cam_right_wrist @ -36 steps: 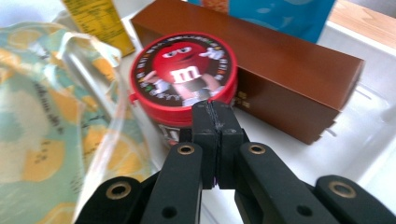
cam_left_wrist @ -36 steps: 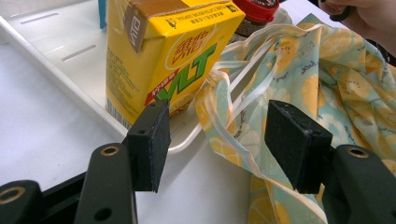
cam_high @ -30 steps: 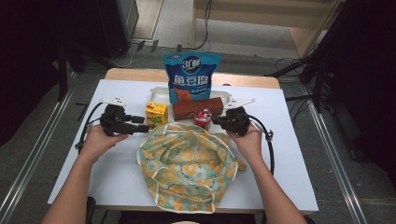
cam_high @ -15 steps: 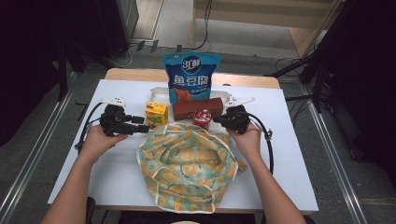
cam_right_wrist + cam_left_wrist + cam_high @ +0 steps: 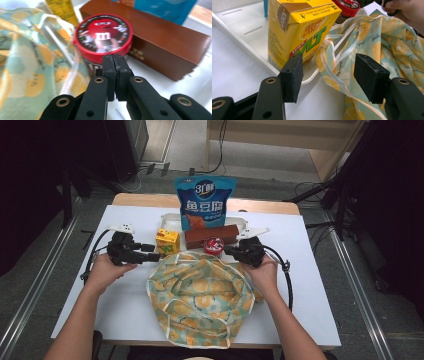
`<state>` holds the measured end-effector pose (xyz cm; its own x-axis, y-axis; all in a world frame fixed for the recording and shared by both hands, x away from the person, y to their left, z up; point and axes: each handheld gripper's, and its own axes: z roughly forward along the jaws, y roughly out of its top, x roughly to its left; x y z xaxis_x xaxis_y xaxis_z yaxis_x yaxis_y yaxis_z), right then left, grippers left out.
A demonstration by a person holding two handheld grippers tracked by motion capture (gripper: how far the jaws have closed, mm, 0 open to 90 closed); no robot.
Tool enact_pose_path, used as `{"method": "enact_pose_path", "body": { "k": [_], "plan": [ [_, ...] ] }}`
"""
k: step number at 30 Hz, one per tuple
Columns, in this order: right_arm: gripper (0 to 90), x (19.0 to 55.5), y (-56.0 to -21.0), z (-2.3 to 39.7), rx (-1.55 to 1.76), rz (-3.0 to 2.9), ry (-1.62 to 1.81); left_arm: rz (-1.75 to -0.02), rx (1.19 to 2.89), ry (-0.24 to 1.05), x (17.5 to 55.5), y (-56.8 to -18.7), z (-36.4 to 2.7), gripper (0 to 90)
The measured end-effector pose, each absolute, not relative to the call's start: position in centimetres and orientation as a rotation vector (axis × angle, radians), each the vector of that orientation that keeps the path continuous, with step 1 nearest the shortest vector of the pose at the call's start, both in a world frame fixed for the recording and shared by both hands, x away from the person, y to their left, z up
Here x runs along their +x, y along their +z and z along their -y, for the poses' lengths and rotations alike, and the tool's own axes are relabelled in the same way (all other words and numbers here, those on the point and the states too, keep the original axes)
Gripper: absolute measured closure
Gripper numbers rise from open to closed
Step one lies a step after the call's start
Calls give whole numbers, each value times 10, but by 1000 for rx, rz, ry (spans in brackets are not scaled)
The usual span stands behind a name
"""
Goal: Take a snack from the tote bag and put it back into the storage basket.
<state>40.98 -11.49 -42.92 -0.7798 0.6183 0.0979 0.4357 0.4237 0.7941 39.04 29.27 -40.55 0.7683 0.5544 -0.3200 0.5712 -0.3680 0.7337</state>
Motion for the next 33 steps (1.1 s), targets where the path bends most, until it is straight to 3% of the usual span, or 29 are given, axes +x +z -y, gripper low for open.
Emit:
{"method": "enact_pose_path", "body": {
  "k": [33],
  "plan": [
    [876, 401, -437, 82, 857, -2529, 1284, -842, 2051, -28, 390, -406, -292, 411]
  ]
}}
